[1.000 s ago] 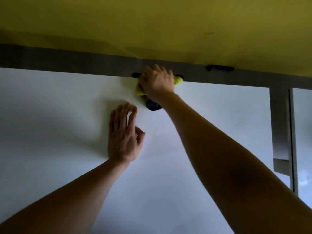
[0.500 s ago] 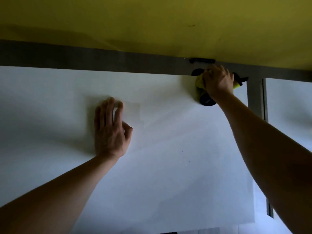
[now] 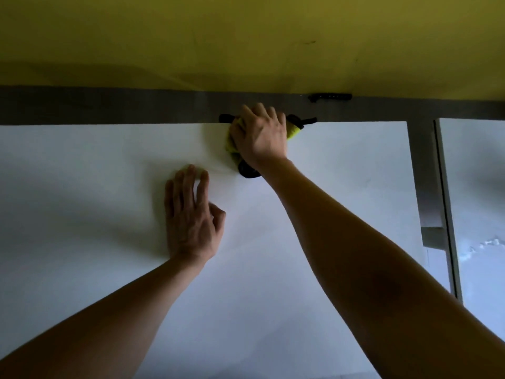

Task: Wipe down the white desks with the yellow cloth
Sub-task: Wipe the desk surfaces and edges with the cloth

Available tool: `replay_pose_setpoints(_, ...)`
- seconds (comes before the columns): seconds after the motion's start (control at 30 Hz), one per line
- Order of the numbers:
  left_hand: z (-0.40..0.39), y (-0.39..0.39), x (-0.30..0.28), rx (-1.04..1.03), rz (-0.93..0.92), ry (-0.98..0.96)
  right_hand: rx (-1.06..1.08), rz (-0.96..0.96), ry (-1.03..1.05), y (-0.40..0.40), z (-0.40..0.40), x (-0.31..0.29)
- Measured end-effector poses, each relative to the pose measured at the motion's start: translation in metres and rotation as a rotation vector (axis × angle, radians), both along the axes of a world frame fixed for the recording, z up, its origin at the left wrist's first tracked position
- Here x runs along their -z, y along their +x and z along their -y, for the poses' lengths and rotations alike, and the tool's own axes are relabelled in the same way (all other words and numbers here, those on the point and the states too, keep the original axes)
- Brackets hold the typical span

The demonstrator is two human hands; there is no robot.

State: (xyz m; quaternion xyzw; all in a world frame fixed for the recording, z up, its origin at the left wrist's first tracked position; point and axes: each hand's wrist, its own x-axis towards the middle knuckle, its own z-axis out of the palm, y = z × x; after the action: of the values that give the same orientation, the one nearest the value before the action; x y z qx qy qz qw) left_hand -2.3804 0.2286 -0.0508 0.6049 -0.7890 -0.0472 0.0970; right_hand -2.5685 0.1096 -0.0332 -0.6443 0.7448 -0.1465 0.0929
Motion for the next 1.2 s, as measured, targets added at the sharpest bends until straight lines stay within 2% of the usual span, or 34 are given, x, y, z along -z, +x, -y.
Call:
replay_pose_setpoints(0.1,0.0,0.002,0.002,0.011,-0.004,-0.02,-0.044,0.001,0.015,-0.026,-0.003,0.002)
replay_pose_setpoints(0.37,0.0,0.001,-0.001,0.019,-0.024,-0.007,0.221,-0.008,0.045,-0.182,-0.041,0.006)
replay_pose_setpoints(0.47,0.0,0.0,-0.001,0.022,-0.019,-0.023,0.264,-0.024,0.022,-0.216,-0.048,0.004)
replay_pose_setpoints(0.6,-0.001,-0.001,0.0,0.025,-0.004,-0.039,0.311,-0.045,-0.046,-0.217,-0.046,0.01)
replay_pose_setpoints(0.7,-0.003,-0.004,-0.001,0.078,-0.011,-0.038,0.305,-0.057,-0.009,-0.198,-0.047,0.007)
replay_pose_setpoints(0.8,-0.005,-0.009,-0.002,0.066,-0.025,-0.033,0.159,-0.069,0.014,-0.145,-0.044,0.004)
replay_pose_setpoints(0.93,-0.012,-0.026,-0.01,0.014,-0.052,-0.017,-0.031,0.012,-0.008,-0.084,-0.032,0.001)
replay_pose_setpoints(1.07,-0.027,-0.1,-0.016,0.241,-0.058,0.066,-0.139,-0.013,0.059,-0.111,-0.025,0.003)
replay_pose_setpoints(1.2,-0.043,-0.184,-0.018,0.345,-0.078,0.126,0.005,0.028,0.06,-0.178,-0.034,0.004)
